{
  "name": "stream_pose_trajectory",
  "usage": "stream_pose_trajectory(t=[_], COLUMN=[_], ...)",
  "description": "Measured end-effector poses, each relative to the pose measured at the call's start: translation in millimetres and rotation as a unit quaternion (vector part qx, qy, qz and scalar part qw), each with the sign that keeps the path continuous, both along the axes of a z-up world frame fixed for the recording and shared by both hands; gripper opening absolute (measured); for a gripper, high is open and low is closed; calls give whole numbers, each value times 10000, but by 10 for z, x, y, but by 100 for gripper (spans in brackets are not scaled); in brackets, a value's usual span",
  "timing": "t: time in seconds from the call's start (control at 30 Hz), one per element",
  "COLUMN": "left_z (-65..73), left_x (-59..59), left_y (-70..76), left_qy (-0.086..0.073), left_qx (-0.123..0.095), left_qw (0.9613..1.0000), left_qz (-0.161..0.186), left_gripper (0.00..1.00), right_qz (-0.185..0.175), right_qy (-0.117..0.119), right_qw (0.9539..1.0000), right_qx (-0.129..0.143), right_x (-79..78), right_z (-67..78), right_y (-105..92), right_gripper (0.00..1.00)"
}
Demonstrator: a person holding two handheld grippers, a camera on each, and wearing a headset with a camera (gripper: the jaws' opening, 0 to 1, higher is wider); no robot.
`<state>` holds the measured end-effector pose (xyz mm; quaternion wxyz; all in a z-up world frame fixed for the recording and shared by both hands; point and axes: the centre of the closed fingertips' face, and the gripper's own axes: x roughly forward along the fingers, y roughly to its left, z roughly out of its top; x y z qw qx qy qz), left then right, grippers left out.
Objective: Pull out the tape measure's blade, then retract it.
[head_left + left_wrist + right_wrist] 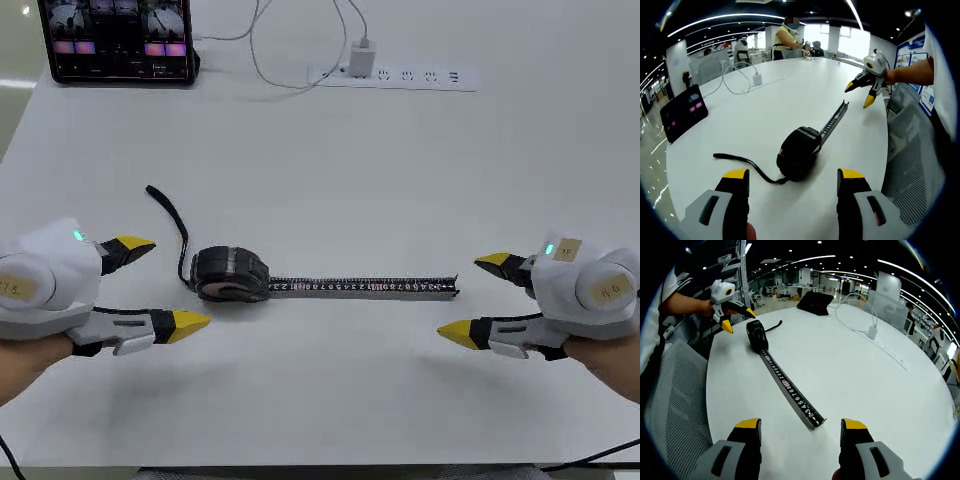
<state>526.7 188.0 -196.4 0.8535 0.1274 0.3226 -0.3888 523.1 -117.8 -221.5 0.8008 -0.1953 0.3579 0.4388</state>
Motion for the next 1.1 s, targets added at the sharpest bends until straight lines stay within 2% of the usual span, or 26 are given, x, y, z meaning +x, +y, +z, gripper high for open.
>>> stream_pose_trajectory(t=[0.17, 0.5, 0.73, 1.1], left_z=[-3, 13, -32, -15], left_x=[-70, -189, -276, -379], left_y=[24, 58, 70, 86], left_qy=[-27, -16, 28, -33], left_qx=[-1, -169, -216, -297], left_qw=[10000, 9994, 9989, 9976], left_qz=[62, 303, 422, 623], left_gripper=[73, 80, 83, 85], right_qz=[-90, -275, -394, -599], right_qy=[-27, -90, -114, -152], right_qw=[9999, 9993, 9987, 9971], right_qx=[71, 237, 306, 454], right_x=[-39, -135, -217, -320], right_z=[17, 52, 68, 74], right_y=[-28, -35, -55, -74], right_gripper=[64, 75, 77, 80])
